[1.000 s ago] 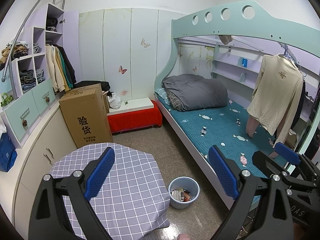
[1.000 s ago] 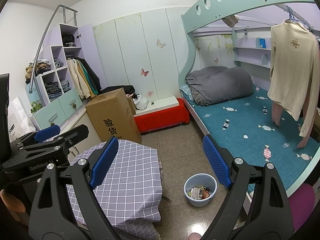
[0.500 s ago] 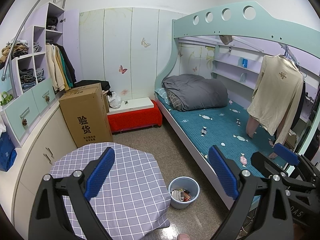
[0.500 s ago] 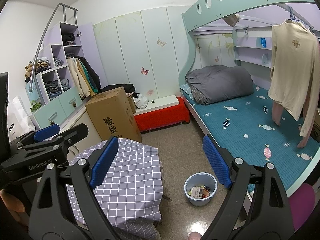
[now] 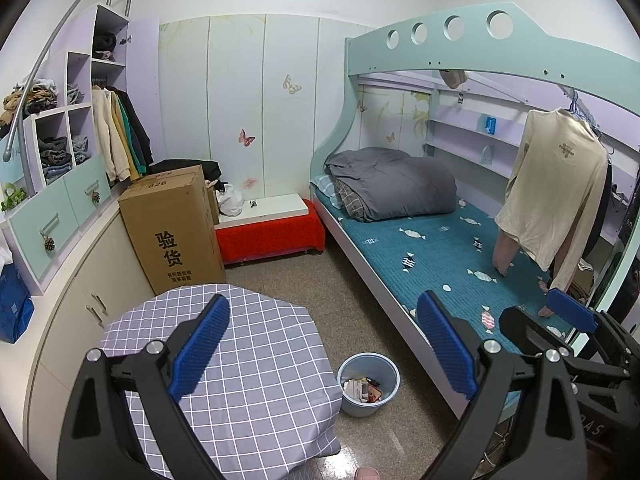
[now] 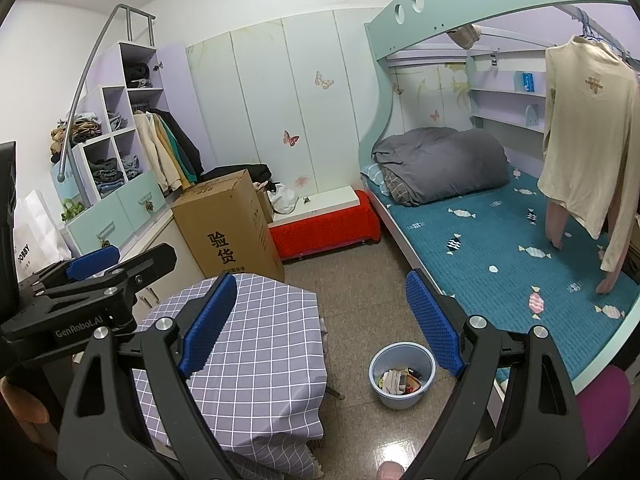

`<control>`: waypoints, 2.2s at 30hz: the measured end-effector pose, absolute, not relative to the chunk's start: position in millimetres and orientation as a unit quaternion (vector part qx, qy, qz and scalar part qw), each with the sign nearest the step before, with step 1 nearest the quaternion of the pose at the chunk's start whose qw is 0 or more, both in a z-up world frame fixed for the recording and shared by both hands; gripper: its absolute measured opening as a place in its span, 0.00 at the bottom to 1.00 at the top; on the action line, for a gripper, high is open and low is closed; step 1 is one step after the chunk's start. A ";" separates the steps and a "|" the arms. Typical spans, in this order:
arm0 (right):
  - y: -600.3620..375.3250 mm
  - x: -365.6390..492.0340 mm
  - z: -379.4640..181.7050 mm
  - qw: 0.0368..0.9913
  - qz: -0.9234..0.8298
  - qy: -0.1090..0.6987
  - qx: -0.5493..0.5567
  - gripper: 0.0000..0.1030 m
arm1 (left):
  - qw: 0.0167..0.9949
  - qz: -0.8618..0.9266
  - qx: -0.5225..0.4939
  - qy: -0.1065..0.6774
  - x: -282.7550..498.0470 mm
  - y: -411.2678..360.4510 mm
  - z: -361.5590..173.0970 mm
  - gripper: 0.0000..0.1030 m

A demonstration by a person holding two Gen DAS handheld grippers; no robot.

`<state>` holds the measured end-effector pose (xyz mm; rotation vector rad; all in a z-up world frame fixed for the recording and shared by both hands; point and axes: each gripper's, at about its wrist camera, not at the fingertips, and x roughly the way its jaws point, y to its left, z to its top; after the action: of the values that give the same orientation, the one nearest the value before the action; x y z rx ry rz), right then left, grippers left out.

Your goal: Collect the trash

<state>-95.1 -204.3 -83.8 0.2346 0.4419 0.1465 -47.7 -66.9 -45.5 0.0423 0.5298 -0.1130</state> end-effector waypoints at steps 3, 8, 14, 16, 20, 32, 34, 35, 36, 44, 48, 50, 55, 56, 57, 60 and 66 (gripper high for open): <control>-204.2 -95.0 -83.4 0.966 0.072 0.218 0.117 0.83 | 0.963 -0.056 0.021 0.262 -47.2 -66.8 -46.4 0.90; -204.1 -95.1 -83.0 0.966 0.072 0.218 0.117 0.83 | 0.963 -0.056 0.021 0.262 -47.2 -67.2 -46.4 0.90; -203.8 -94.9 -82.7 0.966 0.072 0.219 0.116 0.83 | 0.963 -0.056 0.021 0.262 -47.1 -67.7 -46.2 0.90; -203.6 -95.2 -82.5 0.966 0.072 0.219 0.117 0.83 | 0.963 -0.056 0.021 0.262 -46.8 -67.6 -46.3 0.90; -203.2 -95.4 -83.0 0.966 0.072 0.220 0.117 0.83 | 0.963 -0.056 0.021 0.262 -46.6 -67.8 -47.1 0.90; -201.1 -92.6 -87.2 0.965 0.074 0.223 0.118 0.83 | 0.963 -0.056 0.021 0.264 -46.0 -67.0 -47.9 0.90; -201.3 -92.5 -87.2 0.965 0.074 0.224 0.118 0.83 | 0.963 -0.056 0.021 0.263 -45.9 -67.2 -47.5 0.90; -201.2 -92.5 -87.2 0.965 0.074 0.223 0.118 0.83 | 0.963 -0.056 0.021 0.264 -46.0 -67.0 -48.0 0.90; -201.3 -92.4 -87.1 0.965 0.073 0.224 0.118 0.83 | 0.963 -0.056 0.021 0.264 -45.3 -66.5 -48.6 0.90; -201.9 -91.7 -87.8 0.965 0.073 0.224 0.118 0.83 | 0.963 -0.056 0.022 0.264 -45.0 -66.4 -48.8 0.90; -201.6 -92.1 -87.9 0.965 0.074 0.223 0.118 0.83 | 0.963 -0.056 0.022 0.264 -44.9 -66.7 -48.4 0.90; -202.4 -91.3 -87.6 0.965 0.074 0.224 0.119 0.83 | 0.963 -0.056 0.021 0.264 -44.8 -66.6 -48.2 0.90; -201.1 -92.3 -88.1 0.964 0.074 0.225 0.119 0.83 | 0.963 -0.056 0.022 0.264 -44.6 -66.6 -48.2 0.90; -201.6 -91.6 -88.1 0.964 0.074 0.225 0.119 0.83 | 0.963 -0.056 0.021 0.264 -44.5 -66.6 -47.7 0.90; -200.7 -92.0 -89.2 0.964 0.074 0.226 0.120 0.83 | 0.963 -0.057 0.021 0.264 -44.6 -66.6 -47.6 0.90; -200.8 -92.0 -89.1 0.964 0.074 0.226 0.119 0.83 | 0.963 -0.056 0.022 0.264 -44.4 -66.4 -47.5 0.90; -200.9 -91.5 -88.8 0.964 0.074 0.227 0.120 0.83 | 0.963 -0.057 0.022 0.264 -44.1 -66.1 -47.6 0.90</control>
<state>-91.5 -200.9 -88.8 0.2419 0.4598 0.1501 -44.1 -66.1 -47.6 0.0446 0.5354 -0.1151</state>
